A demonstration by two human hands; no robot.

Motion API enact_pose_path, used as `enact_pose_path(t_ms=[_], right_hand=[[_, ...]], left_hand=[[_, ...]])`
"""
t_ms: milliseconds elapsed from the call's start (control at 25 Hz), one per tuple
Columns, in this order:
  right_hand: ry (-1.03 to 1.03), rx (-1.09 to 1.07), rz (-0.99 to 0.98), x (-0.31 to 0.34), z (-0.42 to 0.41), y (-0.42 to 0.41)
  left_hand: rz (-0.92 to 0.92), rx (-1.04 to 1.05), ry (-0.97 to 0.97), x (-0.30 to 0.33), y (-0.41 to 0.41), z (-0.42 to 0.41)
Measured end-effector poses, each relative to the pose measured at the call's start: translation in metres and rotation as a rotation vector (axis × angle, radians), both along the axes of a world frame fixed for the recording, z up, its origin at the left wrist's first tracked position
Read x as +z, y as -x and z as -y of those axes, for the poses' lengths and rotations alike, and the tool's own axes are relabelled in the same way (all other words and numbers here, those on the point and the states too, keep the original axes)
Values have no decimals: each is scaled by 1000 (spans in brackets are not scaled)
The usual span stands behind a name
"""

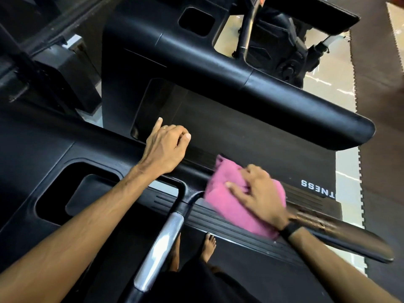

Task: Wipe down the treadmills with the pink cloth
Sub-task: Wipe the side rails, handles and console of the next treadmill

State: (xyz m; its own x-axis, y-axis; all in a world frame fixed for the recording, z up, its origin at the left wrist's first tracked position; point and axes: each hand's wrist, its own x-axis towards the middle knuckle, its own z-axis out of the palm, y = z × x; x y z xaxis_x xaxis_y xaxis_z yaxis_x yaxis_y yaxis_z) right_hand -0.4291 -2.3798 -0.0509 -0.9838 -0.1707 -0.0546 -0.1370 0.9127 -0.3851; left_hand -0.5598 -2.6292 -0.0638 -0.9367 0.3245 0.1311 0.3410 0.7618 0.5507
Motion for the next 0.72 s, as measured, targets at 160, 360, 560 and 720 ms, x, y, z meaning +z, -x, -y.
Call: enact_pose_path(t_ms=[160, 360, 560, 720], right_hand=[[-128, -480, 552, -24, -36, 48], [-104, -272, 181, -19, 39, 41], [-210, -389, 159, 0, -40, -27], [-297, -488, 438, -15, -25, 32]], left_hand=[[-2, -61, 14, -2, -12, -14], [23, -163, -6, 1, -17, -53], [35, -291, 2, -8, -38, -90], [42, -297, -12, -9, -48, -108]])
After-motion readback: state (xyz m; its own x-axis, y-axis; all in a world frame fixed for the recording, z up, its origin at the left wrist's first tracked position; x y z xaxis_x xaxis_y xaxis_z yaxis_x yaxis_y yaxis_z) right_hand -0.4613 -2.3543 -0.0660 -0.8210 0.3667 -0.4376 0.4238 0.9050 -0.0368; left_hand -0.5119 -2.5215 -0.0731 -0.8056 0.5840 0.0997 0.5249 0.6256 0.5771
